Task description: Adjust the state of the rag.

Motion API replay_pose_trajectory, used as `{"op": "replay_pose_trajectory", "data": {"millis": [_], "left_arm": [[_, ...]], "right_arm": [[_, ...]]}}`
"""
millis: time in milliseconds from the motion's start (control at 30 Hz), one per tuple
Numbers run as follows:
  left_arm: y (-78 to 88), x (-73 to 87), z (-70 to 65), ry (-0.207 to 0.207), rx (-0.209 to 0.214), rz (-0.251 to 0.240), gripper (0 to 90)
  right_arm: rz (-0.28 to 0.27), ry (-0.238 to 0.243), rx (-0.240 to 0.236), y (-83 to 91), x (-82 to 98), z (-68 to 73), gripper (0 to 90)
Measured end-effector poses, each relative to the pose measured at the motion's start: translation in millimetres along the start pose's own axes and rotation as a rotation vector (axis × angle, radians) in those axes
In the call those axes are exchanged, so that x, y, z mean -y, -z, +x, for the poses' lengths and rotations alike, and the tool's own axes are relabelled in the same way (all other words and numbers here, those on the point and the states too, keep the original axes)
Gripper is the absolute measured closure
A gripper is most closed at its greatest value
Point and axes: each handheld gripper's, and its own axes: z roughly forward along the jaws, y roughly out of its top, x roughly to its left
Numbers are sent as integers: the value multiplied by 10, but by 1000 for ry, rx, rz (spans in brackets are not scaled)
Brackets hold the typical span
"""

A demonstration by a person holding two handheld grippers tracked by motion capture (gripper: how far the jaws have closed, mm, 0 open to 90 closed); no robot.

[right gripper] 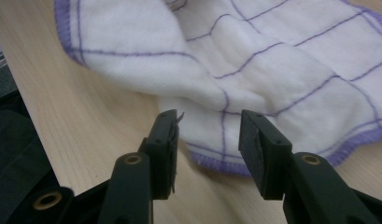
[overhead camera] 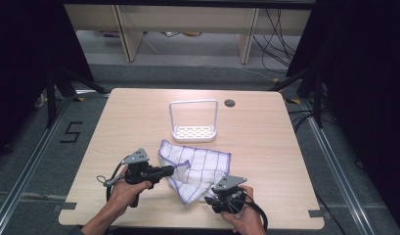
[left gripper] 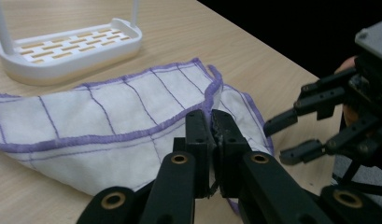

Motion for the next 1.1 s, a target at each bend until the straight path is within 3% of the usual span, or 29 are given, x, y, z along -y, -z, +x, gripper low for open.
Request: {"op": "replay_pose_trajectory", "data": {"millis": [67, 167, 200, 233, 267, 367, 433, 467, 533, 633, 700, 767, 800, 867, 900, 967, 1033, 1067, 1100], "left_arm": [[3, -14, 30, 10, -3, -12, 856], [10, -22, 60, 3, -7, -12, 856], [16, -23, 71, 3, -13, -9, 856], [16, -23, 71, 3, -13, -9, 856], [32, -23, 101, 6, -18, -15, 856], [81, -22, 133, 6, -37, -26, 856], [101, -13, 134, 7, -28, -35, 856], [135, 8, 99, 1, -29, -39, 856], [183, 43, 44, -24, -25, -31, 856], [228, 196, -117, -55, -10, -31, 856], [213, 362, -269, -45, 5, -11, 855], [198, 517, -381, -64, 5, 32, 854], [198, 517, -381, -64, 5, 32, 853], [163, 737, -452, -31, 26, 94, 840], [163, 737, -452, -31, 26, 94, 820], [182, 810, -428, -29, -16, 118, 771], [201, 815, -401, -24, -18, 122, 654], [261, 794, -368, -3, -39, 121, 590], [301, 772, -349, 7, -49, 102, 562]], "right_arm": [[21, 10, -13, -78, -10, 13, 597], [60, 35, -17, -132, -25, 0, 750], [63, 24, -23, -139, -20, -3, 823], [48, 64, -26, -140, -21, -50, 856], [28, 67, -26, -113, -23, -84, 873], [6, 67, 20, 42, -61, -141, 885], [-18, 64, 18, 104, -79, -174, 885], [-42, 59, 15, 304, -122, -269, 886], [-54, 36, -12, 446, -136, -302, 886], [-61, 66, 4, 574, -118, -323, 886], [-40, 60, 20, 570, -59, -306, 886], [3, 66, 11, 518, 19, -296, 885], [3, 66, 11, 518, 19, -296, 885], [63, 69, -12, 374, 144, -270, 883], [63, 69, -12, 374, 144, -270, 883], [89, 72, -23, 290, 167, -241, 873], [97, 70, -29, 271, 167, -227, 871], [110, 70, -33, 272, 154, -218, 858], [90, 66, -28, 265, 157, -216, 855]]}}
